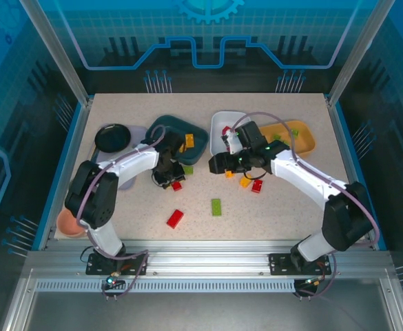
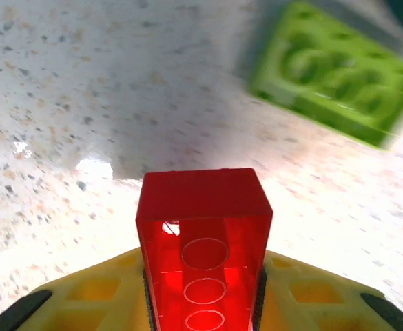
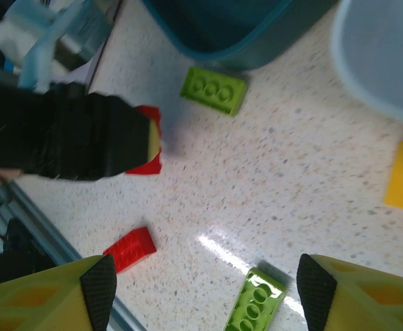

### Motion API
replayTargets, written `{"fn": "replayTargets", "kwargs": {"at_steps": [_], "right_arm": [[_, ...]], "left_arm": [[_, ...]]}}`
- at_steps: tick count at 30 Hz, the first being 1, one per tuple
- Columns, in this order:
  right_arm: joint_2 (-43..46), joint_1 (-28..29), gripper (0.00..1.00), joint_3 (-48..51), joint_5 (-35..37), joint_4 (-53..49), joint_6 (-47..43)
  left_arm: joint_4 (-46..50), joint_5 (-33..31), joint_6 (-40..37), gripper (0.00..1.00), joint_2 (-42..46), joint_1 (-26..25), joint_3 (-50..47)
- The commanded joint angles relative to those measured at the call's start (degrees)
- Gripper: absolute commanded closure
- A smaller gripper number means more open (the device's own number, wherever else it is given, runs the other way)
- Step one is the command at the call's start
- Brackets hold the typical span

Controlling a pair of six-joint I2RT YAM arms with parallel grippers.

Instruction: Sort the legos into containers by color

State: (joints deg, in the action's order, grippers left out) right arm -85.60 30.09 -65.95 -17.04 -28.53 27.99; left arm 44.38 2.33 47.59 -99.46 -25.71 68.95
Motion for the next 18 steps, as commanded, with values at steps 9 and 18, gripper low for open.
{"fn": "replayTargets", "kwargs": {"at_steps": [9,18], "right_arm": [[9.79,-16.0,0.27,8.86,4.87,12.9,15.31],[10.85,-20.08,0.27,8.88,4.74,11.55,16.87]], "left_arm": [[-1.56,3.29,-5.01,0.63,-16.24,-4.58,33.96],[6.99,1.14,-6.88,0.63,-38.33,-6.16,63.09]]}}
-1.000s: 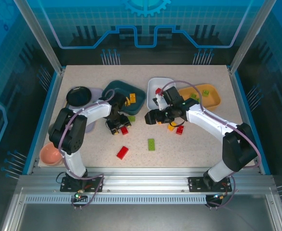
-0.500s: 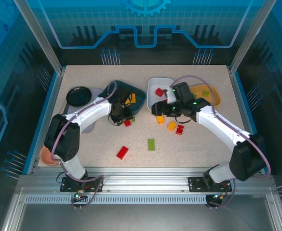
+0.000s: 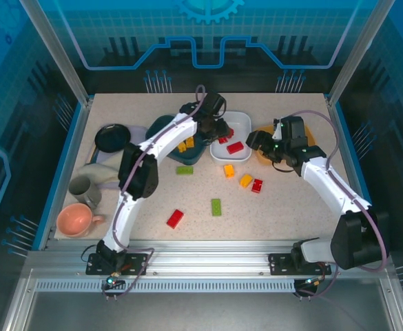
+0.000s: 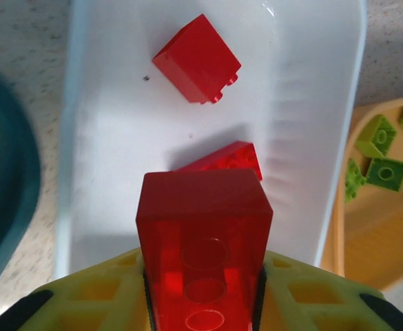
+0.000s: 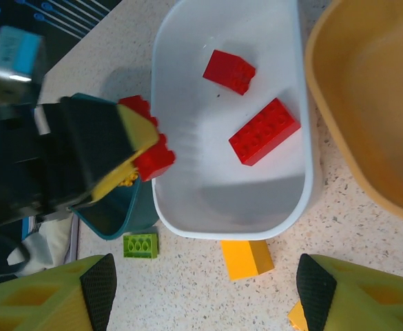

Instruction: Sort the legos into containers by color

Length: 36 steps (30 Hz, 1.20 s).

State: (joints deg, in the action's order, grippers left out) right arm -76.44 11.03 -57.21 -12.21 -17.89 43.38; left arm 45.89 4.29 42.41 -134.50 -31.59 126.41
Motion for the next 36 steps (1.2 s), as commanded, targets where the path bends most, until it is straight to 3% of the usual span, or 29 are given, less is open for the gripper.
{"fn": "replayTargets", "kwargs": {"at_steps": [1,5,11,19,22,26,32,36], "right_arm": [[1.85,-1.16,0.27,0.08,-0.29,0.61,1.62],[2.69,-1.17,0.27,0.88,-0.79,-0.15,1.48],[4.07,-1.12,0.26,1.93,0.1,-2.87,-0.3],[1.94,3.58,0.29,-5.26,7.58,-17.43,-13.11],[-0.79,9.11,0.31,-8.31,12.47,-23.68,-17.7],[-1.05,14.59,0.32,-6.98,15.22,-24.74,-19.34],[1.02,22.28,0.33,-4.6,12.62,-23.56,-23.5],[2.61,28.63,0.32,-2.72,13.05,-25.67,-26.51]], "left_arm": [[5.67,-0.93,-1.64,0.63,-5.04,-0.22,7.61],[4.48,-0.09,-1.72,0.58,-9.55,-0.02,12.17],[5.74,1.06,-1.02,0.31,-10.61,0.21,16.37],[6.37,1.11,0.36,0.27,0.81,-0.74,11.54],[3.08,1.31,1.09,0.26,9.98,-1.01,1.07],[-1.61,1.43,2.16,0.27,23.55,-0.92,-17.98],[-5.82,3.9,6.78,0.31,39.01,-0.92,-45.59],[-8.11,7.22,9.01,0.31,43.38,-1.4,-56.79]]}}
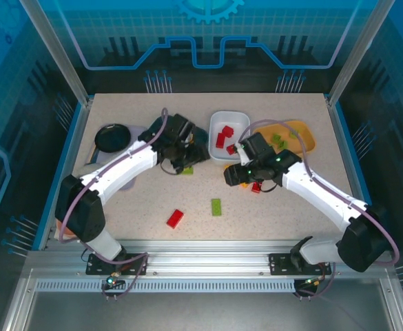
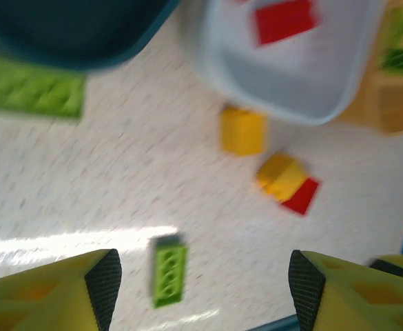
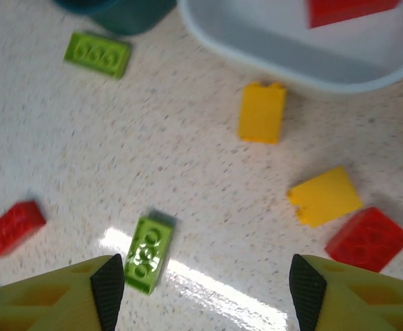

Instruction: Sort the legos into containers by color

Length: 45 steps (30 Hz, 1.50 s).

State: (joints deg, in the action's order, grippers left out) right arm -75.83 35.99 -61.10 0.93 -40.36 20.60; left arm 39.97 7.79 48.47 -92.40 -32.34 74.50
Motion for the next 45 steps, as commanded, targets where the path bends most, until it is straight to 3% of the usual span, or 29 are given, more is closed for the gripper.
{"fn": "replayTargets", "kwargs": {"at_steps": [1,8,16,20,25,30,34,39,45], "right_arm": [[2.35,4.8,0.32,1.71,0.08,-3.93,-3.58],[5.17,12.69,0.3,6.23,0.75,-4.87,2.77],[-15.98,16.37,0.35,-1.72,5.17,-11.15,12.29],[-19.71,16.71,0.33,-4.5,4.76,-10.11,15.04],[-26.23,16.76,0.31,-7.78,4.7,-10.41,19.56],[-30.96,16.83,0.32,-10.65,5.0,-10.38,23.15],[-33.88,16.83,0.39,-11.65,5.21,-10.86,25.05],[-35.09,16.66,0.6,-11.88,6.7,-10.13,26.12],[-33.02,14.9,0.74,-12.17,8.69,-10.31,24.91]], "left_arm": [[-2.42,4.21,2.97,0.31,1.34,-1.11,-6.01],[-1.17,0.92,5.84,0.3,0.8,-3.63,-10.53],[-6.62,0.34,7.15,0.29,14.52,-3.05,-21.59],[-13.12,6.72,6.21,0.25,27.67,0.45,-30.88],[-11.61,13.97,7.27,0.23,40.74,9.26,-38.53],[-7.4,15.47,6.94,0.23,47.08,12.12,-40.09],[-5.89,15.85,5.16,0.23,47.49,12.55,-38.94],[-6.95,16.58,4.4,0.23,46.54,12.74,-38.55],[-9.72,17.16,3.68,0.23,43.54,12.81,-37.0]]}}
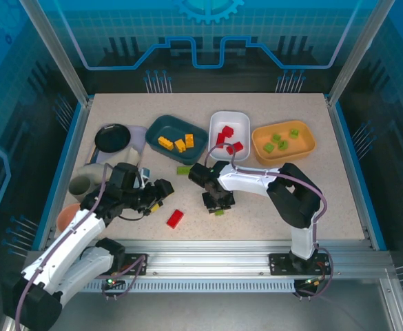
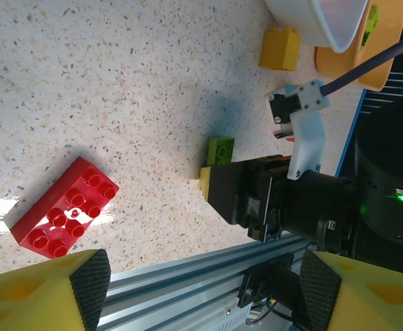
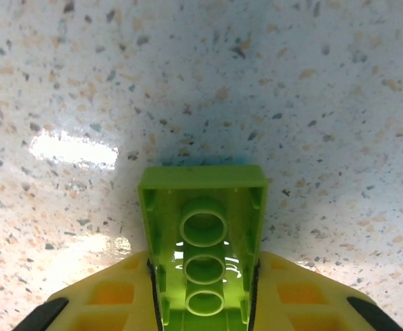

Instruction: Sort the legos into containers by color

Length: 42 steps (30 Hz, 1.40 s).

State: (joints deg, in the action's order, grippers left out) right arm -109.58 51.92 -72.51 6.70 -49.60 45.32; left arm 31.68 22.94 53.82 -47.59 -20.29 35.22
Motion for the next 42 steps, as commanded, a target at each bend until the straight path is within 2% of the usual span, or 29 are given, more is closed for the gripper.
{"fn": "replayTargets", "kwargs": {"at_steps": [1,5,8,11,15,17,21,25,31,37,42], "right_arm": [[2.04,-1.7,0.74,-1.08,3.61,-1.55,-0.34],[9.07,-8.19,0.75,-2.3,5.77,-5.13,-3.19],[13.97,-16.59,0.75,-2.72,5.44,-6.12,-6.3],[14.98,-27.35,0.75,-4.26,3.91,-6.24,-9.73],[10.11,-39.67,0.75,-9.71,1.24,-6.82,-9.54],[6.7,-44.06,0.75,-12.82,-0.06,-6.63,-7.48],[-2.77,-49.01,0.74,-21.15,-1.05,-8.71,-3.41],[-9.34,-50.54,0.7,-26.63,-0.97,-10.86,-0.35],[-9.33,-49.84,0.43,-29.04,0.03,-10.66,0.63],[2.3,-44.81,0.32,-25.01,2.49,-5.53,-4.03],[19.03,-38.72,0.28,-9.88,-2.6,8.43,-10.48]], "left_arm": [[-1.68,1.92,-1.76,0.23,-2.09,0.7,2.89],[-3.58,1.21,-1.81,0.23,-6.96,0.61,7.4],[-5.93,0.86,-2.33,0.24,-12.14,0.22,11.97],[-7.78,0.27,-3.59,0.24,-18.33,-1.17,17.28],[-9.68,-0.97,-5.17,0.24,-27.67,-5.19,24.75],[-10.49,-1.42,-5.5,0.24,-31.86,-7.15,28.39],[-10.05,-2.79,-5.8,0.24,-39.01,-10.37,35.02],[-3.76,-6.3,-7.27,0.24,-43.14,-11.63,40.34],[0.11,-8.0,-7.58,0.24,-42.26,-11.65,39.32],[7.25,-11.11,-8.65,0.24,-37.73,-11.6,37.1],[13.44,-13.97,-10.96,0.24,-32.09,-11.5,32.69]]}}
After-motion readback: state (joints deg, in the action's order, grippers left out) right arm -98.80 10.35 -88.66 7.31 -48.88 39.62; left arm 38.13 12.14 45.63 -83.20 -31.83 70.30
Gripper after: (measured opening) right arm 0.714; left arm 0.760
